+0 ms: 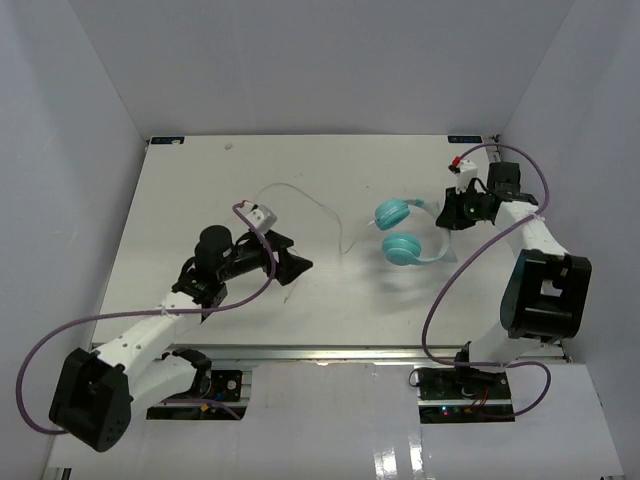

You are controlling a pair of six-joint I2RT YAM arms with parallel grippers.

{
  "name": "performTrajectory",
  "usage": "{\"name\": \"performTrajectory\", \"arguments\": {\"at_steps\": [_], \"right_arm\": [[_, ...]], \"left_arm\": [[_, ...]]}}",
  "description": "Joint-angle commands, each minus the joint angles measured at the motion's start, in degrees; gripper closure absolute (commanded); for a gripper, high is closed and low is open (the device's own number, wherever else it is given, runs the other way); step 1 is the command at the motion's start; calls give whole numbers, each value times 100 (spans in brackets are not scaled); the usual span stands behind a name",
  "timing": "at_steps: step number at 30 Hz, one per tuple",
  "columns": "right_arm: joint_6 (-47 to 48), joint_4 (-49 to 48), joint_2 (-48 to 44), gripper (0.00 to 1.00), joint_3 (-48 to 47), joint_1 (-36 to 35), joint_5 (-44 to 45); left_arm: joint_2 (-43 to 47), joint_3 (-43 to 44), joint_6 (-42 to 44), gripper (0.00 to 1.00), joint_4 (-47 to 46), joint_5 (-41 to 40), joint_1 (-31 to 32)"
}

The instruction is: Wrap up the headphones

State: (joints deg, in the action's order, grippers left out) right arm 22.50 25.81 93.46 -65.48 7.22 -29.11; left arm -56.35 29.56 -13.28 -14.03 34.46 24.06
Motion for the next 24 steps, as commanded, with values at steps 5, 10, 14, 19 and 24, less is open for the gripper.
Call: {"name": "performTrajectory", "arguments": {"at_steps": [5, 10, 14, 19, 24], "right_arm": [[-756, 164, -1863, 92, 176, 7, -1141], [-989, 223, -2206, 92, 125, 7, -1479], [-1189, 201, -2349, 92, 97, 7, -1693], [-1442, 180, -2460, 92, 19, 7, -1487], [-2064, -105, -2616, 92, -4, 7, -1428]], "left_arm": [[-1419, 357, 1938, 2, -2595, -113, 966], [-2062, 843, 2254, 2, -3029, -484, 1297], [-2536, 1095, 2208, 2, -3506, -620, 1496], [-2901, 1117, 1776, 6, -4063, -364, 1678], [-3042, 968, 1608, 20, -4045, -406, 1955]]}}
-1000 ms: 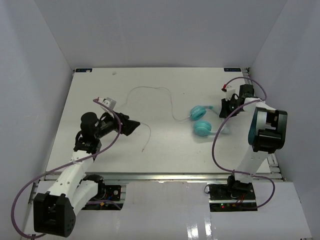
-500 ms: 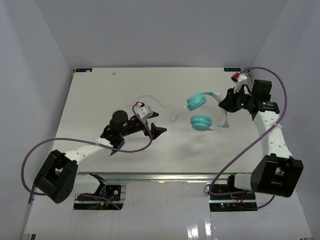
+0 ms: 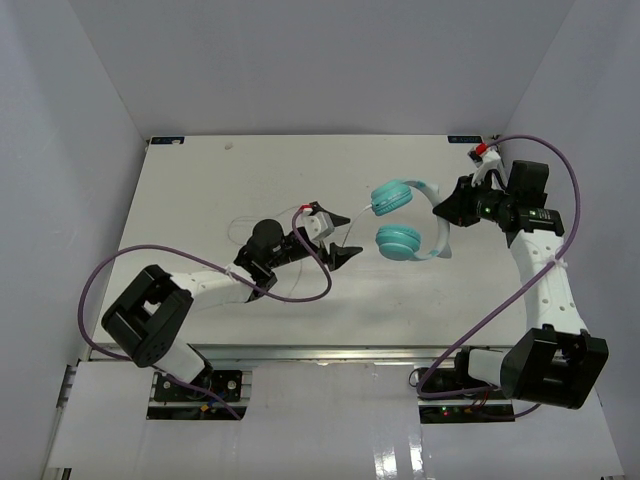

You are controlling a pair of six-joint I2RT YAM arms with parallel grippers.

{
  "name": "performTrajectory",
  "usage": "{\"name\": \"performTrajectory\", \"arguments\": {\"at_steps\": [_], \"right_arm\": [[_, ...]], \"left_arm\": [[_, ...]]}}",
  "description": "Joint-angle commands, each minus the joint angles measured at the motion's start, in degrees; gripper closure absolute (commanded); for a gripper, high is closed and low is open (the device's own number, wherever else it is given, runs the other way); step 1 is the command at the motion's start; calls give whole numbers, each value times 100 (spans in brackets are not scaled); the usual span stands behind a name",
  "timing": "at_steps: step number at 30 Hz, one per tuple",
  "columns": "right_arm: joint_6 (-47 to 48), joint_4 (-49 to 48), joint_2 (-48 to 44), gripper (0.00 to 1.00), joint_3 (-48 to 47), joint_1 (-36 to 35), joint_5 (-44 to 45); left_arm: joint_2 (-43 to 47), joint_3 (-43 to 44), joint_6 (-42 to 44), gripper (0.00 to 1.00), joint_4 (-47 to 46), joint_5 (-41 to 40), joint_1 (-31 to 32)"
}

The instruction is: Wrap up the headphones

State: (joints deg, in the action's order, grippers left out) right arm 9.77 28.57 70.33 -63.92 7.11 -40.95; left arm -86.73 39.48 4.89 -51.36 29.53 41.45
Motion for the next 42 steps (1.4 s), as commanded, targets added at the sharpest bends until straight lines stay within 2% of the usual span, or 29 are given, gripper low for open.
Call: {"name": "performTrajectory", "arguments": {"at_steps": [1, 5, 10, 20, 26, 30, 37, 42], "right_arm": [[-970, -497, -332, 92, -165, 18, -281], [-1452, -746, -366, 92, -232, 18, -368], [-1647, -975, -452, 92, -283, 18, -109], [-2501, -1532, -565, 92, -364, 18, -181], [-2814, -1696, -598, 92, -262, 18, -395], [-2911, -1784, -721, 92, -191, 18, -379], [-3033, -1766, -782, 92, -265, 18, -310], [-3123, -1772, -802, 92, -347, 18, -339]], "left_arm": [[-45, -113, -270, 22, -365, 31, 263], [-146, -403, -683, 27, -924, -170, 348], [-338, -485, -967, 40, -1242, -294, 471], [-1004, -446, -1290, 28, -2064, -643, 566], [-1554, -156, -1447, 21, -3011, -1006, 586], [-1935, 49, -1438, 21, -3449, -1325, 592], [-2276, 397, -1493, 31, -3487, -1464, 601], [-2393, 401, -1483, 31, -3582, -1565, 592]]}}
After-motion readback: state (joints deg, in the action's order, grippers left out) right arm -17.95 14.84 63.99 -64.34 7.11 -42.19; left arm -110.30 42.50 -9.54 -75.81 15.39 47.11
